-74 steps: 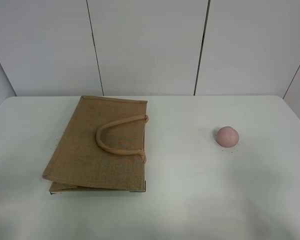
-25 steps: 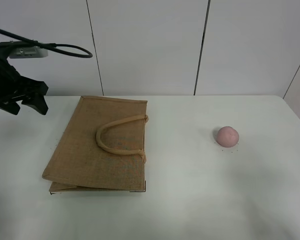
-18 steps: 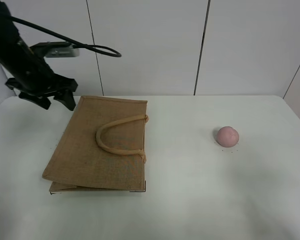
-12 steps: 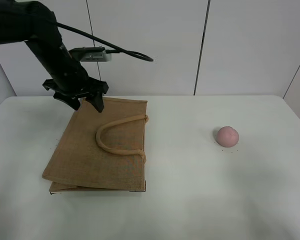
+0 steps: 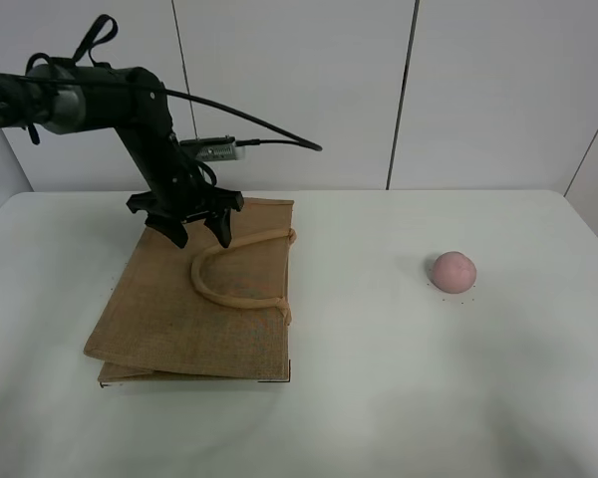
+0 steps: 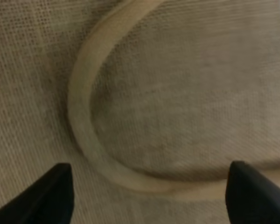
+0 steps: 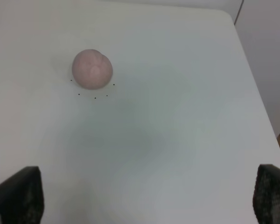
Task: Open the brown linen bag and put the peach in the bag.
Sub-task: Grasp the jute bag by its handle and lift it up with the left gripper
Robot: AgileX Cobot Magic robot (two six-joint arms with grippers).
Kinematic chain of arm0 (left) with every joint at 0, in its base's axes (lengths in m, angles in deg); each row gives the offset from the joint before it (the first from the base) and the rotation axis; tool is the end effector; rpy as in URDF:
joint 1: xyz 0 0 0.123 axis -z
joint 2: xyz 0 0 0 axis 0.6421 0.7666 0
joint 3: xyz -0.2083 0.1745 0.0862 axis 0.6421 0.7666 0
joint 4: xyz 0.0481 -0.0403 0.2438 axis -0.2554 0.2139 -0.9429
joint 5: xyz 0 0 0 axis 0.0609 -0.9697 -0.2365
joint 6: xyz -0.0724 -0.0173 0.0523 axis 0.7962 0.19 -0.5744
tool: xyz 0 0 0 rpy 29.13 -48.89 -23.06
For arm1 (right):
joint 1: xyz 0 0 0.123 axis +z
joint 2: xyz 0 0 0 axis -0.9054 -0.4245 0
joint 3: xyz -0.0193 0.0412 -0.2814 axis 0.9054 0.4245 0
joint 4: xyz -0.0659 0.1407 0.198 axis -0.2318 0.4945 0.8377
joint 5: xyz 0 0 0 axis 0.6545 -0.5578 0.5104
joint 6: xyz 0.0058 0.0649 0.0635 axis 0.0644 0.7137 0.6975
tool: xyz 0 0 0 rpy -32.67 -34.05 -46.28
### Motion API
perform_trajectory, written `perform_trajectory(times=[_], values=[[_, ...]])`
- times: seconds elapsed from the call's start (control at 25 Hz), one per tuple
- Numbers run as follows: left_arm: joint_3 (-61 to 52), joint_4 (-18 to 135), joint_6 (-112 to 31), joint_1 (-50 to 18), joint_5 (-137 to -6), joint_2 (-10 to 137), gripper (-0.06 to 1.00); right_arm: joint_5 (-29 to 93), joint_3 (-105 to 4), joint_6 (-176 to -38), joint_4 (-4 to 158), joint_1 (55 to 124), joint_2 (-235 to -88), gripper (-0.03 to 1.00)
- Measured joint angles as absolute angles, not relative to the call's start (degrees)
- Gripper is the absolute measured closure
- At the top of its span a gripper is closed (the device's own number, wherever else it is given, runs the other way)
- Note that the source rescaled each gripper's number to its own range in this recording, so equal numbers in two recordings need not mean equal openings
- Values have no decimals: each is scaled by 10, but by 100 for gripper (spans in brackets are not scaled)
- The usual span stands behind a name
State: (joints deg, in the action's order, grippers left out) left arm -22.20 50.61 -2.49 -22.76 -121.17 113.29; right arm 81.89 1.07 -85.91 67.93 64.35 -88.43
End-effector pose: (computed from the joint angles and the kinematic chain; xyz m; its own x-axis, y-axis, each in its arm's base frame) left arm 0.4320 -0.1408 0.1840 -0.9490 0.1674 -0.2672 0.2014 0.9738 -0.1055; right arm -0.0039 -0.0016 0.2786 -0.4319 -0.0397 -0.9011 0.0069 0.9989 -0.0474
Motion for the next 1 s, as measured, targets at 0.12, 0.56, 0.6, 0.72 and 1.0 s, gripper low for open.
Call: perform_trajectory(times=[0.12, 0.56, 0.6, 0.72, 1.0], values=[[-222, 488, -16, -228, -1206, 1153, -3, 819, 11, -859, 679, 643, -884, -3], [-222, 470, 2, -228, -1177, 1190, 0, 819, 11, -859, 679, 643, -884, -3], [-222, 465, 3, -228, -1177, 1193, 0, 819, 11, -859, 679, 643, -884, -3], [-222, 448, 5, -228, -1177, 1203, 0, 819, 11, -859, 679, 643, -884, -3], [-222, 444, 7, -228, -1165, 1209, 1, 819, 11, -859, 679, 643, -884, -3]])
